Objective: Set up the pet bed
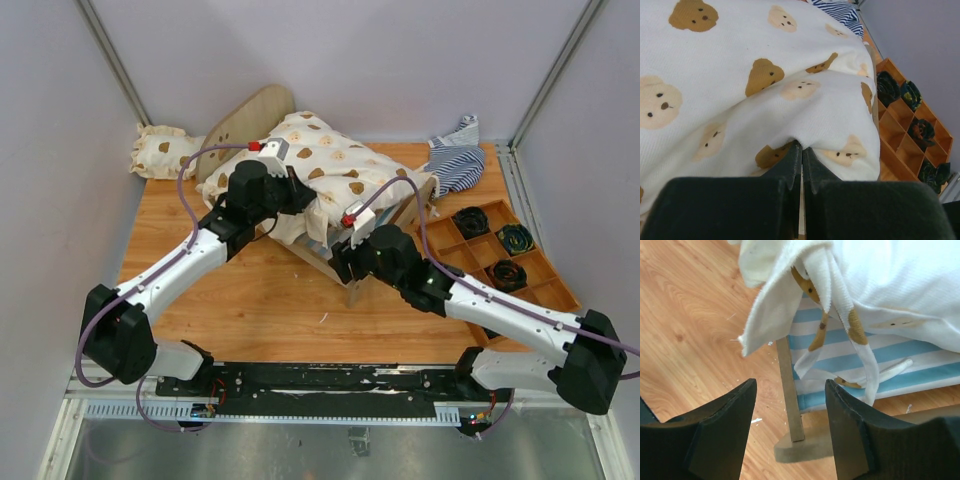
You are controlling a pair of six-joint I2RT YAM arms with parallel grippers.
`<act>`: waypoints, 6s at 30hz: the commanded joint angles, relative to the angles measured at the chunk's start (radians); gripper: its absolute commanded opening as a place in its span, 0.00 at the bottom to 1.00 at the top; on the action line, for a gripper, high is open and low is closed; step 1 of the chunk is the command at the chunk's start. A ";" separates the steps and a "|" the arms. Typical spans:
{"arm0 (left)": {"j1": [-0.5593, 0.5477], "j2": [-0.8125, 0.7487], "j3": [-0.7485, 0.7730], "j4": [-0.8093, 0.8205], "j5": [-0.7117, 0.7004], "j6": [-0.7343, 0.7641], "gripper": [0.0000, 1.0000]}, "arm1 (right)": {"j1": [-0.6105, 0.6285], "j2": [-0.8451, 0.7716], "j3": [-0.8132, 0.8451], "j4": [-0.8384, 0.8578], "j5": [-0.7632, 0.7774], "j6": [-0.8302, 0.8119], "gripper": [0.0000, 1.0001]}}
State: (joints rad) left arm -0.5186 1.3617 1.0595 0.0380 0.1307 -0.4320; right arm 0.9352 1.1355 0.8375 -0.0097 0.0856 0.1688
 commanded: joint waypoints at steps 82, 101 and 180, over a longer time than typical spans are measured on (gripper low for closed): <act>0.012 -0.157 -0.289 0.188 0.071 -0.055 0.00 | -0.348 0.332 0.214 -0.384 0.144 0.540 0.18; -0.008 -0.207 -0.403 0.294 0.121 -0.123 0.00 | -0.297 0.259 0.232 -0.243 0.252 0.480 0.00; -0.008 0.258 -0.087 0.285 0.070 0.087 0.02 | -0.086 0.536 -0.146 0.228 0.654 0.937 0.03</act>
State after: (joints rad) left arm -0.5270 1.6131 0.9817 0.3046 0.1974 -0.3202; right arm 0.8448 1.6943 0.7284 0.2119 0.7074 1.0962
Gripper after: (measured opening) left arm 0.011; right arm 0.160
